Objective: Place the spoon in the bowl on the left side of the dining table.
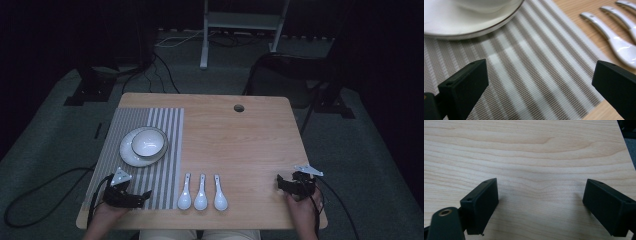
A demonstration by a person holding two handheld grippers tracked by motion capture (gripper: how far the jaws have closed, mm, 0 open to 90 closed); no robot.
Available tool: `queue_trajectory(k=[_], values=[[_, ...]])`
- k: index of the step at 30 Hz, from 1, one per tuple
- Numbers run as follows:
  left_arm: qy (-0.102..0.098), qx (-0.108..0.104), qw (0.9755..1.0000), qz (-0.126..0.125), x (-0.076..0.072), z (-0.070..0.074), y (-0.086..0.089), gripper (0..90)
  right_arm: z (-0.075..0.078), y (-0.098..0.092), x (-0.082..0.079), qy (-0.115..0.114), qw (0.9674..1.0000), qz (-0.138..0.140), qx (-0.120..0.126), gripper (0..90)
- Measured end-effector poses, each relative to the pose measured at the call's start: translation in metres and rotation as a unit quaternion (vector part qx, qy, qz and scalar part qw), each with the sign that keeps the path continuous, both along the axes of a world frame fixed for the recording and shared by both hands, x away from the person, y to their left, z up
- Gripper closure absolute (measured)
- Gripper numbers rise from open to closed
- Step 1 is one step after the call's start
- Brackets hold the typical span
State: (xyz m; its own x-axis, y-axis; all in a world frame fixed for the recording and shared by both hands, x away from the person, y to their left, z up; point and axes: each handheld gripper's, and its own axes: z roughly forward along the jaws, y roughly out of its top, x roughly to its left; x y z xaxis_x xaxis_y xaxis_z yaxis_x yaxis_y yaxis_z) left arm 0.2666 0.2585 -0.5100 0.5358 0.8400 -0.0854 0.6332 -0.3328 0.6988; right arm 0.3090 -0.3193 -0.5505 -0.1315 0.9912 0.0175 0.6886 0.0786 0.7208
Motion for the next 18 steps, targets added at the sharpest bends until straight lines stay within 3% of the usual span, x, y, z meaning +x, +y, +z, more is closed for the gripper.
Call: queue_trajectory(k=[8, 18], values=[[-0.001, -0.005, 0.9997, -0.022, 0.006, 0.008, -0.019, 0.7, 0.000, 0.000, 0.000, 0.000, 1.0000, 0.000, 0.000, 12.4], [0.004, -0.007, 0.9988, -0.047, 0.013, 0.007, -0.043, 0.7, 0.000, 0.000, 0.000, 0.000, 1.0000, 0.000, 0.000, 12.5]])
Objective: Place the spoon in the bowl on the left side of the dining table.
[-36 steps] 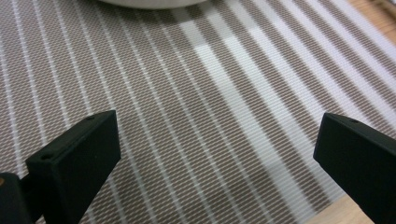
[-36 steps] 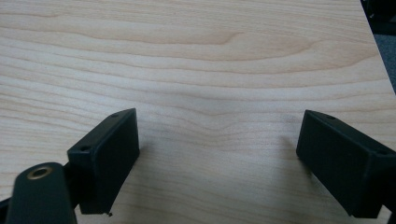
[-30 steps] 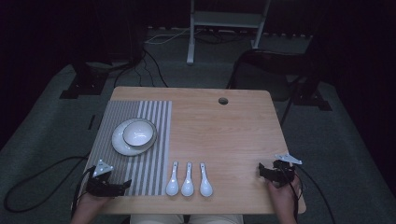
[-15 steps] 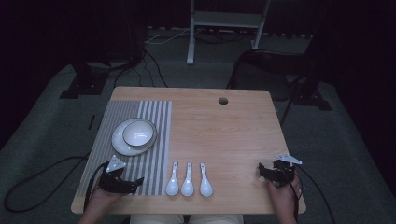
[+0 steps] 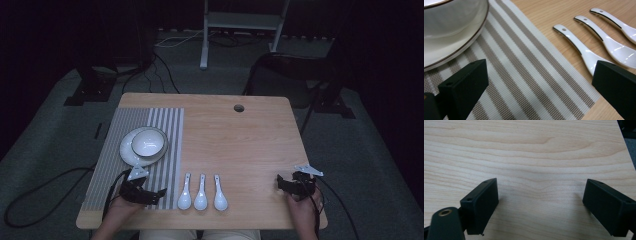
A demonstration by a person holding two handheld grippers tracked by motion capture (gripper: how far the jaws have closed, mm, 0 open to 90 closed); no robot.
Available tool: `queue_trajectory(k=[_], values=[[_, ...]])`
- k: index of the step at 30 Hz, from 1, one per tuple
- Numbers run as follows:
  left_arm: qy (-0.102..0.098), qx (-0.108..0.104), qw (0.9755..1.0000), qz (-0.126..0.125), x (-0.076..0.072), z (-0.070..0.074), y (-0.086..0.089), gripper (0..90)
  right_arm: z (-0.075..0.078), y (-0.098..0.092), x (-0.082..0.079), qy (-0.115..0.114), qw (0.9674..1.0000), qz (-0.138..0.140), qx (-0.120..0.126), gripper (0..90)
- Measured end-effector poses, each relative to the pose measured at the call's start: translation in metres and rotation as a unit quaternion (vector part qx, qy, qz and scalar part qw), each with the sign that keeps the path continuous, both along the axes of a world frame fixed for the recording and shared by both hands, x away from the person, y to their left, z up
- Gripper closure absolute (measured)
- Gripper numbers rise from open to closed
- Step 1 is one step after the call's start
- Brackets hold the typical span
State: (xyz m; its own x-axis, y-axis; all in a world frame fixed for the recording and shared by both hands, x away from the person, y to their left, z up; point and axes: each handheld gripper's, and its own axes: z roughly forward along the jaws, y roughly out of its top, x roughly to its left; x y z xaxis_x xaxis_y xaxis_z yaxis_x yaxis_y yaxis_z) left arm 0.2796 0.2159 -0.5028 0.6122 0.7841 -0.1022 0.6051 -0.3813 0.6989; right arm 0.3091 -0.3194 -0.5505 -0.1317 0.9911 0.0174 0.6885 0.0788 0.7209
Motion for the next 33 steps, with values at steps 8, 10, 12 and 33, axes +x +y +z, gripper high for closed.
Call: queue_trajectory(k=[8, 10, 12, 33], values=[[-0.001, 0.001, 0.9998, -0.022, 0.004, 0.004, -0.020, 0.7, 0.000, 0.000, 0.000, 0.000, 1.0000, 0.000, 0.000, 12.5], [-0.003, 0.002, 0.9997, -0.025, 0.005, 0.005, -0.025, 0.7, 0.000, 0.000, 0.000, 0.000, 1.0000, 0.000, 0.000, 12.5], [-0.003, 0.003, 0.9996, -0.029, 0.006, 0.005, -0.030, 0.8, 0.000, 0.000, 0.000, 0.000, 1.0000, 0.000, 0.000, 12.5], [-0.004, -0.004, 0.9974, -0.071, 0.011, 0.011, -0.076, 4.0, 0.000, 0.000, 0.000, 0.000, 1.0000, 0.000, 0.000, 12.5]])
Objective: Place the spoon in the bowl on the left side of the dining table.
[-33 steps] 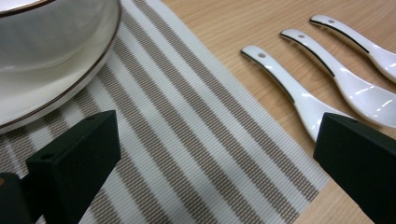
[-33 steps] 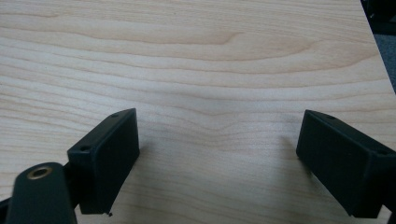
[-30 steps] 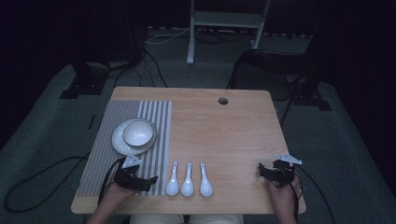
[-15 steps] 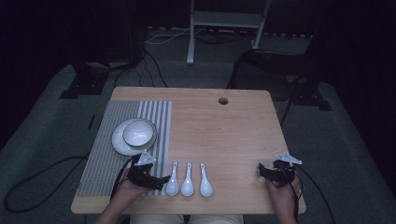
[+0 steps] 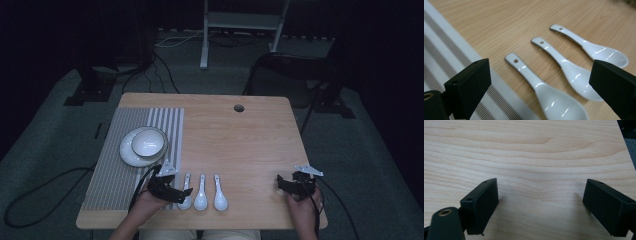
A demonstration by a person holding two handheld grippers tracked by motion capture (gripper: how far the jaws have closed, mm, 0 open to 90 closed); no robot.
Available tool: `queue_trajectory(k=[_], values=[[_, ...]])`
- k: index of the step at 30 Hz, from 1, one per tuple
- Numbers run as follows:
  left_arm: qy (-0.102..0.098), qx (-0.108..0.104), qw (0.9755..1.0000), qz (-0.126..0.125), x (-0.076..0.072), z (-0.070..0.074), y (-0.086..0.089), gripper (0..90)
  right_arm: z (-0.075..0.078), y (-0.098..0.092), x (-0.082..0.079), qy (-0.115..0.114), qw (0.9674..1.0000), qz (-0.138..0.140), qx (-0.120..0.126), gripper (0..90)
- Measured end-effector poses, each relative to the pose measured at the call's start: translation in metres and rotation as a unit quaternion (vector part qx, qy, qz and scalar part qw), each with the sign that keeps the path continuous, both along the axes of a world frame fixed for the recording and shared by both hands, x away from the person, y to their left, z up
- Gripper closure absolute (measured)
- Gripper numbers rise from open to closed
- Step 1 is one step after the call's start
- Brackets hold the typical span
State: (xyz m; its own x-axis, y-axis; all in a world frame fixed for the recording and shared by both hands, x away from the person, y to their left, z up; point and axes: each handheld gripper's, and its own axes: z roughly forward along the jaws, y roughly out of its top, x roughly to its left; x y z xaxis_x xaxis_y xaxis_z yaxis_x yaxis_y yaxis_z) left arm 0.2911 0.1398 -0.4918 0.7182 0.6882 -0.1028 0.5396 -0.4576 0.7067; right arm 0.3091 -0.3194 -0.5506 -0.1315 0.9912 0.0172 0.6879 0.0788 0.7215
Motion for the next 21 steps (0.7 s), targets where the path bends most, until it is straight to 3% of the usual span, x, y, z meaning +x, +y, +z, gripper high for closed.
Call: queue_trajectory(k=[11, 21], values=[[0.002, 0.006, 0.9994, -0.033, 0.003, 0.001, -0.032, 4.0, 0.000, 0.000, 0.000, 0.000, 1.0000, 0.000, 0.000, 12.5], [0.018, 0.005, 0.9982, -0.058, 0.005, 0.000, -0.060, 4.0, 0.000, 0.000, 0.000, 0.000, 1.0000, 0.000, 0.000, 12.5]])
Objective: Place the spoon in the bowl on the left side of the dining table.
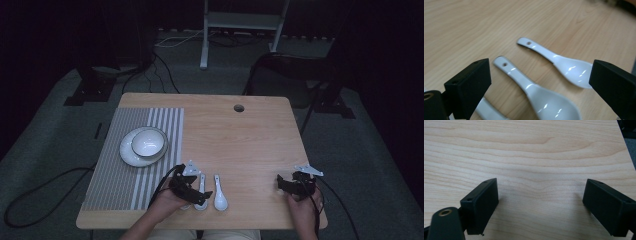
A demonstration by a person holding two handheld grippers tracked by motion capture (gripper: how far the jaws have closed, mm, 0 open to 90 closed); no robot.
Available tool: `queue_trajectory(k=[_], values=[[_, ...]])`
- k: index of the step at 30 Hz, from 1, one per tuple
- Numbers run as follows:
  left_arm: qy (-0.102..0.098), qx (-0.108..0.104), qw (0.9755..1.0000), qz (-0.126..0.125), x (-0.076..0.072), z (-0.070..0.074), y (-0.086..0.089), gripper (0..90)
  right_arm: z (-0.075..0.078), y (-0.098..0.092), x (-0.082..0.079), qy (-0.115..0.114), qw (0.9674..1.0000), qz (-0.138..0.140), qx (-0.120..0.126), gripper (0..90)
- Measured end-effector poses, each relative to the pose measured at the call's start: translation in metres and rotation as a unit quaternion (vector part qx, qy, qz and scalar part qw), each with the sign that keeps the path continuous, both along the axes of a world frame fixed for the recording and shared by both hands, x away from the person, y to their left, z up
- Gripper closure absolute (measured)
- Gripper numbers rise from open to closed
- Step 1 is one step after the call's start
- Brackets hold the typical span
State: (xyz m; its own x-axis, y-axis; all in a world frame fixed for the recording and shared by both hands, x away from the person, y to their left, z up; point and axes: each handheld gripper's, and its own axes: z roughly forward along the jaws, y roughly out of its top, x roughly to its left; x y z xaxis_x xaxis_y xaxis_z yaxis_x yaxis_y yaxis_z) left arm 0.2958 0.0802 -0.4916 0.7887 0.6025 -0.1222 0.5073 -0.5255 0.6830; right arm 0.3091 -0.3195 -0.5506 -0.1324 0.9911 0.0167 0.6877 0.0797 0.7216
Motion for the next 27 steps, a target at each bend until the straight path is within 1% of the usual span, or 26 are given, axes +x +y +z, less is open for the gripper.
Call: queue_trajectory(k=[4, 9, 10, 11, 12, 15, 16, 17, 18, 21, 23, 27], values=[[0.008, 0.003, 0.9999, -0.011, 0.001, -0.004, -0.012, 4.0, 0.000, 0.000, 0.000, 0.000, 1.0000, 0.000, 0.000, 12.5], [0.022, 0.011, 0.9996, -0.016, 0.006, -0.009, -0.026, 4.0, 0.000, 0.000, 0.000, 0.000, 1.0000, 0.000, 0.000, 12.5], [0.021, 0.018, 0.9995, -0.016, 0.007, -0.010, -0.029, 4.0, 0.000, 0.000, 0.000, 0.000, 1.0000, 0.000, 0.000, 12.5], [0.021, 0.018, 0.9995, -0.016, 0.007, -0.010, -0.029, 4.0, 0.000, 0.000, 0.000, 0.000, 1.0000, 0.000, 0.000, 12.5], [0.022, 0.029, 0.9992, -0.017, 0.009, -0.013, -0.035, 4.0, 0.000, 0.000, 0.000, 0.000, 1.0000, 0.000, 0.000, 12.5], [0.031, 0.030, 0.9990, -0.010, 0.013, -0.017, -0.042, 4.0, 0.000, 0.000, 0.000, 0.000, 1.0000, 0.000, 0.000, 12.5], [0.034, 0.030, 0.9990, -0.003, 0.014, -0.018, -0.044, 4.0, 0.000, 0.000, 0.000, 0.000, 1.0000, 0.000, 0.000, 12.5], [0.034, 0.030, 0.9990, -0.003, 0.014, -0.018, -0.044, 4.0, 0.000, 0.000, 0.000, 0.000, 1.0000, 0.000, 0.000, 12.5], [0.041, 0.033, 0.9986, -0.001, 0.016, -0.021, -0.047, 4.0, 0.000, 0.000, 0.000, 0.000, 1.0000, 0.000, 0.000, 12.5], [0.051, 0.045, 0.9977, 0.003, 0.019, -0.026, -0.053, 4.1, 0.000, 0.000, 0.000, 0.000, 1.0000, 0.000, 0.000, 12.6], [0.052, 0.058, 0.9970, 0.002, 0.020, -0.028, -0.057, 4.1, 0.000, 0.000, 0.000, 0.000, 1.0000, 0.000, 0.000, 12.6], [0.058, 0.069, 0.9959, 0.001, 0.022, -0.031, -0.061, 4.4, 0.000, 0.000, 0.000, 0.000, 1.0000, 0.000, 0.000, 12.6]])
